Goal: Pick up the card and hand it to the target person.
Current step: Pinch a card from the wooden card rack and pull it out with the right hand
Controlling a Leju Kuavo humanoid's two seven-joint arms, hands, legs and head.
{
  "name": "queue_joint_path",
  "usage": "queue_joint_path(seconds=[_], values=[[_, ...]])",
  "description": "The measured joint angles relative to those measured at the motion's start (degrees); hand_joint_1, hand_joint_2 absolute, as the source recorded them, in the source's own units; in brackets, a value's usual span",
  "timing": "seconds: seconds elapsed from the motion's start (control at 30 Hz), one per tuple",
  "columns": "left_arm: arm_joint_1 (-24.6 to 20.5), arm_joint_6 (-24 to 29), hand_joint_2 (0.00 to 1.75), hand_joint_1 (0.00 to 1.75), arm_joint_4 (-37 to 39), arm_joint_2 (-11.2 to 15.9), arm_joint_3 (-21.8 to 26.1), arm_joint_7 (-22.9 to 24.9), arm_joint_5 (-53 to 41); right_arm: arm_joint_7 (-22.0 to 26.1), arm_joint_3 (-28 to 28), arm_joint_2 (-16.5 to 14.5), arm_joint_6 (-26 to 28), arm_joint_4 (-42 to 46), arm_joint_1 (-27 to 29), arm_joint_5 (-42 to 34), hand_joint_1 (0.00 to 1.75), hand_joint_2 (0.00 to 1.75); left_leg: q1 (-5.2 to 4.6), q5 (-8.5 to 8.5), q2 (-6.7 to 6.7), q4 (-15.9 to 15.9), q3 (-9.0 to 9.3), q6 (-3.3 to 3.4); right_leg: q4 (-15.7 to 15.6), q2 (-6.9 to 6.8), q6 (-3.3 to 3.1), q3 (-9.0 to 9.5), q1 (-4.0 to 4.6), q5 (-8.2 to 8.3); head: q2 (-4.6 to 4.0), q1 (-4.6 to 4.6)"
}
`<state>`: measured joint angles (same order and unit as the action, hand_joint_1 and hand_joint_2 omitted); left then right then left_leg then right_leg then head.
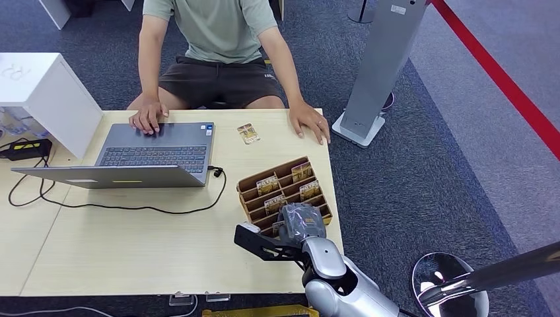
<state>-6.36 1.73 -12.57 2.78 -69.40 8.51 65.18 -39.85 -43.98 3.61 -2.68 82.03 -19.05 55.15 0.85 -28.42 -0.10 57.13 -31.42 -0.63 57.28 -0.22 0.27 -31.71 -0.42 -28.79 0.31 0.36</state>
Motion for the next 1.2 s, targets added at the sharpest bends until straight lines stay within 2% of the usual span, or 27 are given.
queue_joint_path(seconds=[0.83, 1.2], values=[[-0.1, 1.1, 0.00, 0.00, 0.0, 0.2, -0.9, -1.1, 0.2, 0.2, 0.0, 0.0, 1.6, -0.4, -0.4, 0.1, 1.45, 1.75, 0.00, 0.00, 0.00, 0.0, 0.04, 0.00, 0.0, -0.01, 0.00, 0.05, 0.00, 0.00, 0.00, -0.01], [-0.1, 1.0, 0.00, 0.00, 0.2, 0.2, -1.0, -1.2, 0.4, 0.1, 0.7, 1.0, 1.7, 6.3, -5.3, 2.3, 1.45, 1.75, 0.00, 0.00, 0.00, 0.0, 0.03, 0.00, 0.0, 0.02, -0.01, 0.01, 0.00, 0.01, 0.00, -0.01]])
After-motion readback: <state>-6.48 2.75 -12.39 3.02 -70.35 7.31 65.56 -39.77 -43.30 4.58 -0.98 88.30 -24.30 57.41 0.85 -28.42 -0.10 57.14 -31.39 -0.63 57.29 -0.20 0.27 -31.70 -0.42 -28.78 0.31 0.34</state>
